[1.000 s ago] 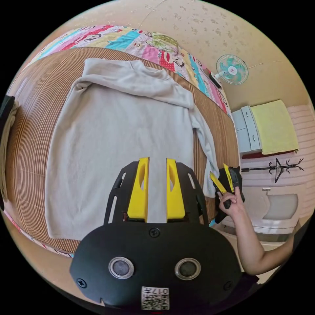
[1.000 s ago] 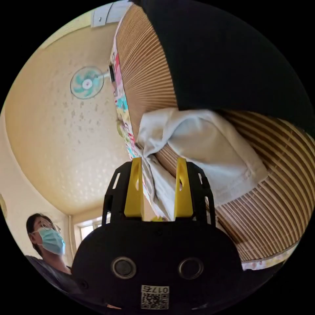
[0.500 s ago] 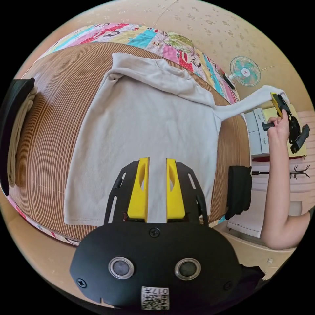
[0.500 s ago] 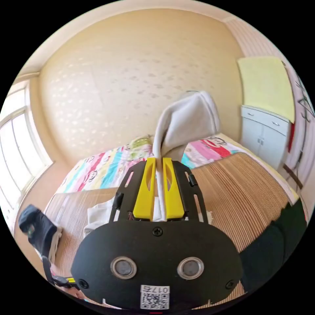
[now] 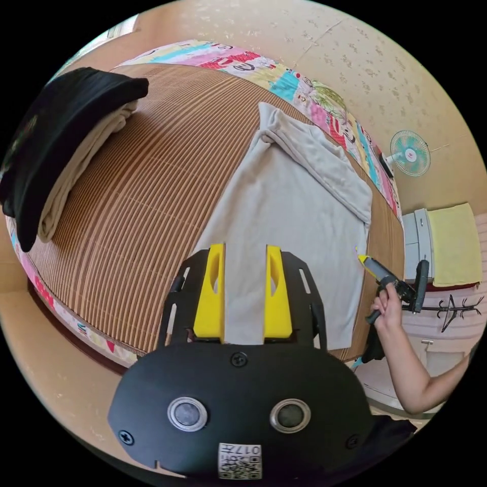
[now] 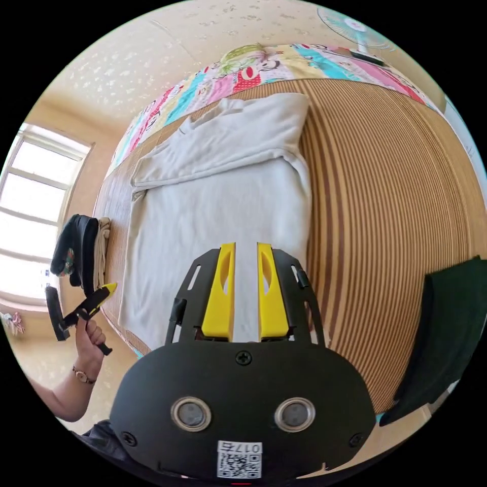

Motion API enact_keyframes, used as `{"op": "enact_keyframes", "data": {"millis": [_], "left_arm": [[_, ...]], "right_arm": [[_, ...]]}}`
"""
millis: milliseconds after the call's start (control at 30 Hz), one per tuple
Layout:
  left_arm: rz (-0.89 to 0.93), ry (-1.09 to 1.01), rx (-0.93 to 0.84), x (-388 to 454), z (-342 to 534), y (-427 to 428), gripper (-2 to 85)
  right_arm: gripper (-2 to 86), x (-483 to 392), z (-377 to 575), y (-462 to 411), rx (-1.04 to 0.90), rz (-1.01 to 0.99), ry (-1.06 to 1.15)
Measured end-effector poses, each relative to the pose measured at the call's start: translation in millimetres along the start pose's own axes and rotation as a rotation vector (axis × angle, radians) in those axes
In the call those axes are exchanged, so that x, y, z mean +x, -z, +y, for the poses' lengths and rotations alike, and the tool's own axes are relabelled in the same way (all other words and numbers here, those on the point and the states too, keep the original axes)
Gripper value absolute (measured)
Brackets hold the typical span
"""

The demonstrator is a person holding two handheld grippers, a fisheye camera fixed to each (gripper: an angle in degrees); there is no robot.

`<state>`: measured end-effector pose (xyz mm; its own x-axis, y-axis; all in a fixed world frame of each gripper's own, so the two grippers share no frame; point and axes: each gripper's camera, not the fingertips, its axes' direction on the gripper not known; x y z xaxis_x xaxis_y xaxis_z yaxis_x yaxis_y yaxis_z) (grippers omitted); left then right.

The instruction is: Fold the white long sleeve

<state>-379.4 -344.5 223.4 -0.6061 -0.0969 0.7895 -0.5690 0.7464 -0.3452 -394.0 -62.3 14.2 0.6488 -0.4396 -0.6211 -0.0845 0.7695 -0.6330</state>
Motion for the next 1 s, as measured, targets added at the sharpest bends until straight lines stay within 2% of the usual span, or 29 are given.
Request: {"op": "enact_keyframes", "data": {"millis": [133, 267, 333, 467, 533, 633, 667, 733, 767, 800, 833, 867, 933, 1000], "left_arm": [[-0.068, -0.021, 0.008, -50.9, -9.3, 19.5, 13.4], [0.011, -0.145, -0.165, -82.2, -10.5, 3.6, 13.4], [0.039, -0.198, -0.255, -84.5, -8.2, -7.9, 12.5], [-0.07, -0.312, -0.333, -82.5, -12.8, -8.2, 4.1], [-0.036, -0.426, -0.381, -79.7, -16.7, -0.5, 2.5], [0.052, -0.556, -0.518, -87.9, -21.9, 23.5, 1.3], [0.121, -0.577, -0.618, -98.2, -19.6, 32.8, 1.1], [0.3, -0.532, -0.776, -122.1, -12.1, 47.2, 0.8], [0.498, -0.439, -0.854, -141.9, -7.9, 58.2, 0.7], [0.723, -0.317, -0.868, -161.0, -7.4, 71.1, 0.6], [0.818, -0.26, -0.846, -169.5, -9.3, 78.1, 0.5], [0.968, -0.17, -0.757, -183.6, -18.1, 92.0, 0.4], [1.088, -0.073, -0.574, -199.2, -41.5, 106.2, 0.3], [1.191, 0.016, -0.383, -202.3, -81.8, 98.7, 0.2]], "right_arm": [[11.8, 32.0, 58.7, 21.0, -0.143, 0.038, -0.013], [14.5, 48.3, 107.3, 17.2, -0.292, -0.054, -0.014], [12.5, 47.0, 136.3, 15.4, -0.323, -0.057, -0.026], [4.8, 54.5, 158.5, 19.6, -0.315, -0.041, -0.16], [3.6, 57.7, 165.8, 34.9, -0.306, -0.116, -0.209], [3.0, 61.2, 200.2, 72.4, -0.335, -0.157, -0.162], [2.9, 65.8, 211.4, 80.3, -0.348, -0.188, -0.179], [2.7, 92.8, 263.5, 114.0, -0.36, -0.454, -0.366], [2.7, 98.5, 276.7, 125.7, -0.32, -0.549, -0.426], [2.6, 106.3, 297.8, 149.2, -0.185, -0.725, -0.534], [2.5, 110.9, 311.5, 168.2, -0.027, -0.87, -0.617], [2.5, 113.2, 315.8, 175.5, 0.061, -0.929, -0.652], [2.5, 122.8, 315.9, 179.5, 0.379, -1.098, -0.767], [2.6, 125.4, 288.5, 158.0, 0.479, -1.179, -0.783]]}}
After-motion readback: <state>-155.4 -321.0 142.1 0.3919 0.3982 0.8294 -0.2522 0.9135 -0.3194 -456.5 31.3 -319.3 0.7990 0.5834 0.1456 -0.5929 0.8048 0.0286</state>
